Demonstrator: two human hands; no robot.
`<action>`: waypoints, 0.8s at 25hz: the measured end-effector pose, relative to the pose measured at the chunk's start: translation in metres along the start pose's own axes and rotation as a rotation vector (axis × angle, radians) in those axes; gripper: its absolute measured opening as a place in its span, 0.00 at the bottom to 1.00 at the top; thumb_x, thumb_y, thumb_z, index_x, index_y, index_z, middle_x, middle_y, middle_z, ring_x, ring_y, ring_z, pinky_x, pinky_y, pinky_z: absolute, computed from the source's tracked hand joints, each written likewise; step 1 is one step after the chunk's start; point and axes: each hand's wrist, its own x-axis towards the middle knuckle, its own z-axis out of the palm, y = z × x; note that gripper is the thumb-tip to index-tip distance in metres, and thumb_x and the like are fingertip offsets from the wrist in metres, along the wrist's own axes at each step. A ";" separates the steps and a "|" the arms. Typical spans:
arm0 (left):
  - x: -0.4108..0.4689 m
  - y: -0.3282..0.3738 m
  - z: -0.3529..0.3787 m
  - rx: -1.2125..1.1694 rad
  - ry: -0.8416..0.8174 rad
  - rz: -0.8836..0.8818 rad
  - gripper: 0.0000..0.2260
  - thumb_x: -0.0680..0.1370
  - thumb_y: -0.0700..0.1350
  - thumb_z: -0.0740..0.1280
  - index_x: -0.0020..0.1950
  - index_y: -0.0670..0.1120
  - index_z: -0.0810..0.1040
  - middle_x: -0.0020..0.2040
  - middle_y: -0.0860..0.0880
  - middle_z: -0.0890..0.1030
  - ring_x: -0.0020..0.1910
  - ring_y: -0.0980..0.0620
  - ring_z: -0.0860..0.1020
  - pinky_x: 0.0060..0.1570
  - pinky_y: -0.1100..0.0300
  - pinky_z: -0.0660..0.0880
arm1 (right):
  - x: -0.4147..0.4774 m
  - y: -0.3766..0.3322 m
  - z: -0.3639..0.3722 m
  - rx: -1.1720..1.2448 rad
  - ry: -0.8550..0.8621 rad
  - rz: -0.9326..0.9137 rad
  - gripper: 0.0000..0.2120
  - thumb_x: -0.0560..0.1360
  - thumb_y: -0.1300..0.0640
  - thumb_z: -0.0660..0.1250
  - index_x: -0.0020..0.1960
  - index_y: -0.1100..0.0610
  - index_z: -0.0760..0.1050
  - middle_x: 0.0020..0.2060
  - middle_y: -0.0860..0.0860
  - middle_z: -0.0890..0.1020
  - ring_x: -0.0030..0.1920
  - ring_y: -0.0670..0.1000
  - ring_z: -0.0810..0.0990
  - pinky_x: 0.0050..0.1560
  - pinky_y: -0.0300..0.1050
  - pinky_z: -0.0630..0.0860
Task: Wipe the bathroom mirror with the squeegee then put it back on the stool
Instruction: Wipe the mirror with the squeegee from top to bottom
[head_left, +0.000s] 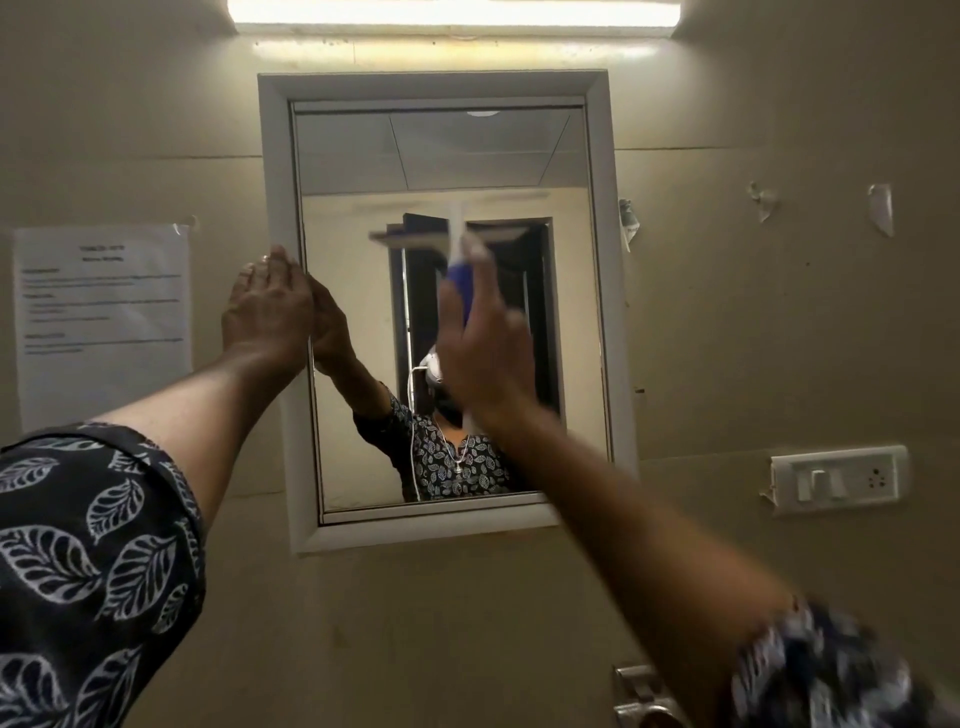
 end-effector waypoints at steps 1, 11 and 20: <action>0.000 0.001 0.000 0.005 0.000 -0.005 0.40 0.73 0.34 0.69 0.77 0.37 0.47 0.78 0.38 0.49 0.77 0.40 0.50 0.76 0.50 0.50 | 0.038 -0.003 -0.002 -0.001 0.051 0.007 0.19 0.81 0.55 0.54 0.71 0.56 0.60 0.35 0.55 0.77 0.27 0.47 0.74 0.25 0.38 0.74; -0.001 0.001 0.000 0.009 0.012 0.008 0.40 0.73 0.35 0.70 0.77 0.37 0.48 0.78 0.37 0.50 0.77 0.40 0.52 0.76 0.50 0.51 | 0.089 0.009 0.005 -0.155 0.024 0.054 0.19 0.81 0.52 0.52 0.70 0.53 0.58 0.35 0.53 0.76 0.31 0.51 0.77 0.32 0.47 0.79; -0.002 0.003 -0.005 0.027 -0.005 0.006 0.41 0.72 0.35 0.71 0.77 0.35 0.48 0.77 0.37 0.50 0.77 0.39 0.52 0.76 0.49 0.51 | -0.171 0.069 0.010 -0.110 -0.102 0.157 0.27 0.80 0.51 0.54 0.73 0.41 0.45 0.29 0.49 0.75 0.26 0.40 0.68 0.26 0.29 0.65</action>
